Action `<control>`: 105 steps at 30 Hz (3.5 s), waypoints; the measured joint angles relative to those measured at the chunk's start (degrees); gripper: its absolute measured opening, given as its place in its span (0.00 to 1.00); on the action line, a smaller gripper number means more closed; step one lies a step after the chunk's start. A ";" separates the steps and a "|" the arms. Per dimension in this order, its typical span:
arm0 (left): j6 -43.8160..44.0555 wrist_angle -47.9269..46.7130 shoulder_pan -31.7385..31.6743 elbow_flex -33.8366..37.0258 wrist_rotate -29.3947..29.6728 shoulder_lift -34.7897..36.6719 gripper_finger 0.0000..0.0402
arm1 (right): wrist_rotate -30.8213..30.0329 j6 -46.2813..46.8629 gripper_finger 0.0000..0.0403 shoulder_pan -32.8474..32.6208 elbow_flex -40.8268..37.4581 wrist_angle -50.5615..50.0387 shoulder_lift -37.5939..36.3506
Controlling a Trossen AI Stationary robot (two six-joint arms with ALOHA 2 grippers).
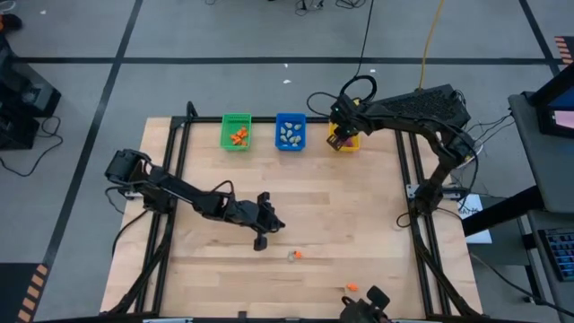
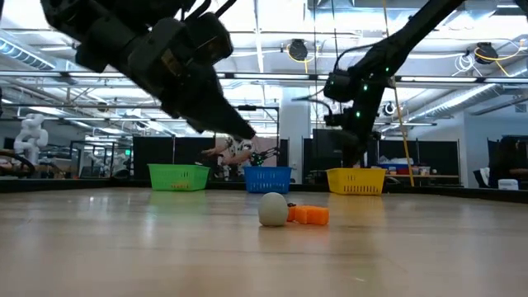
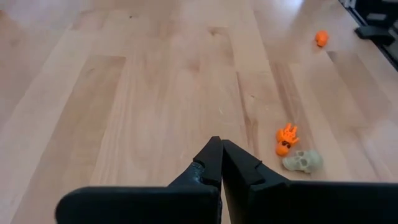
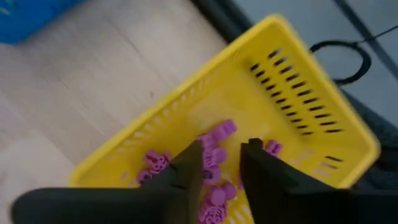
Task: Sort Halloween decoration
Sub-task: Put the orange skeleton toy into the green bin
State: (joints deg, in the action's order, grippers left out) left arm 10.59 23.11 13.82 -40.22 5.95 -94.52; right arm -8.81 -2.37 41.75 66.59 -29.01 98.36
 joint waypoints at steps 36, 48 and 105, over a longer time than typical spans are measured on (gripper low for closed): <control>-9.67 -19.57 0.56 -25.65 -21.27 -19.84 0.30 | -0.14 -1.18 0.00 -12.62 -0.02 -2.93 -24.98; -13.04 -18.62 0.52 -25.67 -17.48 -20.59 0.38 | -0.14 -1.31 0.00 -12.62 -0.02 -2.47 -24.98; -12.43 -60.95 -23.92 -29.67 8.18 11.70 0.00 | 11.66 -10.12 0.00 -17.13 -23.26 22.29 -37.80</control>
State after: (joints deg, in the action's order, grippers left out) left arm -1.84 -37.84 -10.09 -69.88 14.13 -82.82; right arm 2.85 -12.49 24.62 43.33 -6.72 60.56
